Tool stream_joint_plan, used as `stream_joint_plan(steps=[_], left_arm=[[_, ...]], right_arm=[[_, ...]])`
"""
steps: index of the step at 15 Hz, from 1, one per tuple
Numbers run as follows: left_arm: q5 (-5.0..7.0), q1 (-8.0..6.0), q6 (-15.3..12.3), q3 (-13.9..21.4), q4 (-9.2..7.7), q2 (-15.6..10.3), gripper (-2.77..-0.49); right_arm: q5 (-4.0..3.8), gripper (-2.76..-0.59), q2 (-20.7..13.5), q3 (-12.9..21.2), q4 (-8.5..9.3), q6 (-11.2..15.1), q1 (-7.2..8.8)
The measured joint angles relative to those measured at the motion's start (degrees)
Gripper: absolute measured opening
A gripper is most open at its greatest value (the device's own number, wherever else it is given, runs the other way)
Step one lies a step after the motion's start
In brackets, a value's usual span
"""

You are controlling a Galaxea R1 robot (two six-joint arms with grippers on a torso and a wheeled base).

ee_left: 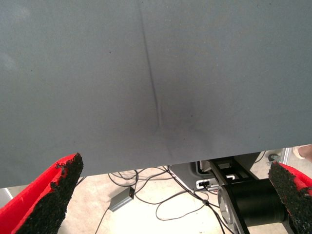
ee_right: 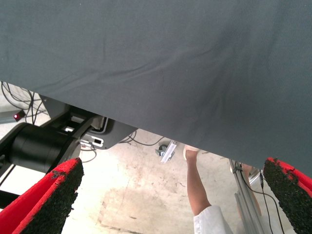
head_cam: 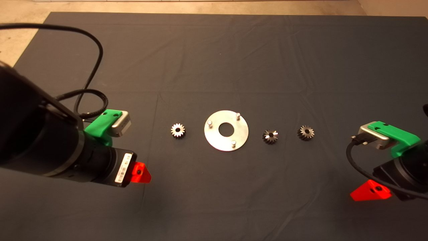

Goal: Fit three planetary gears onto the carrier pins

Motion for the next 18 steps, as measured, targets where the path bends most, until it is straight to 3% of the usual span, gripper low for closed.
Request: stream_joint_plan(steps=[13, 16, 18], left_arm=[[0.02, 0.02, 0.0, -0.3, 0.56, 0.6, -0.50], [0.05, 0.06, 0.1, -3.0, 4.73, 2.7, -0.50], [0.05, 1.19, 1.0, -6.1, 7.41, 5.7, -0.50]], right_arm=[[0.05, -0.61, 0.0, 0.0, 0.01, 0.0, -0.72], [0.05, -0.61, 0.1, 0.0, 0.01, 0.0, -0.74], [0.02, -0.61, 0.2, 0.0, 0.01, 0.0, -0.74]])
